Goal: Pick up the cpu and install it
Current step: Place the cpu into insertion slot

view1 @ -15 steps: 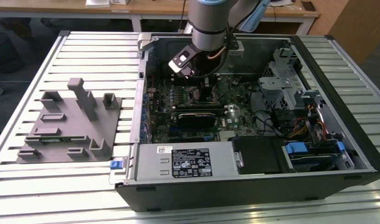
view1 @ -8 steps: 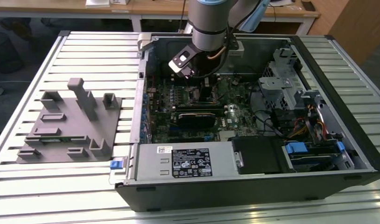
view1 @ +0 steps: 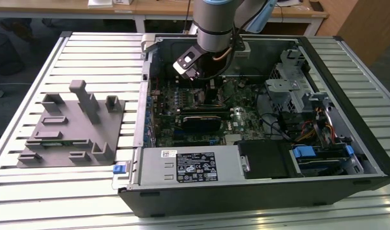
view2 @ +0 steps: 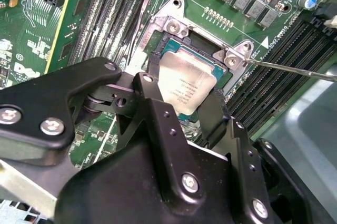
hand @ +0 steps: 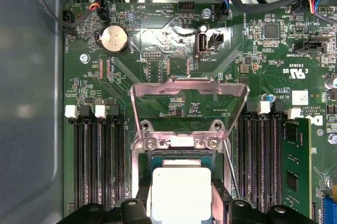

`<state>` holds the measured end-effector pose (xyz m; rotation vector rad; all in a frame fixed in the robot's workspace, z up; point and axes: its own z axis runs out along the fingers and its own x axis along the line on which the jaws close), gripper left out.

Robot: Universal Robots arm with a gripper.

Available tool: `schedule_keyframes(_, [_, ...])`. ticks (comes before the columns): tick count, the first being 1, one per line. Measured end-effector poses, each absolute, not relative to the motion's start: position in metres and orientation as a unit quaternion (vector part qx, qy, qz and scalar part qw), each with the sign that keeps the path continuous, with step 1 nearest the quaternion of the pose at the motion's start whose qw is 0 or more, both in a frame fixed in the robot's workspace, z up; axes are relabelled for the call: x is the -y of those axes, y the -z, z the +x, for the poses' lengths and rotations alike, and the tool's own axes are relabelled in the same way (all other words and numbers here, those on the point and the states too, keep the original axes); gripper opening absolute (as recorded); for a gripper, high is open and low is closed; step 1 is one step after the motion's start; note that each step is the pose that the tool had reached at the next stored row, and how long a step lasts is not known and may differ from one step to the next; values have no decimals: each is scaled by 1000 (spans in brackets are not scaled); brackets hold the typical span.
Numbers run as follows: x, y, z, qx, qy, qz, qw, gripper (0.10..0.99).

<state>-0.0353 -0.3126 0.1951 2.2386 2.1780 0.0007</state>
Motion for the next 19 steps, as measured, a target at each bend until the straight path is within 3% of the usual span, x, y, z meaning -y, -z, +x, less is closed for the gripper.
schedule_keyframes(19, [313,-193,-35,-697,0,717,9,533])
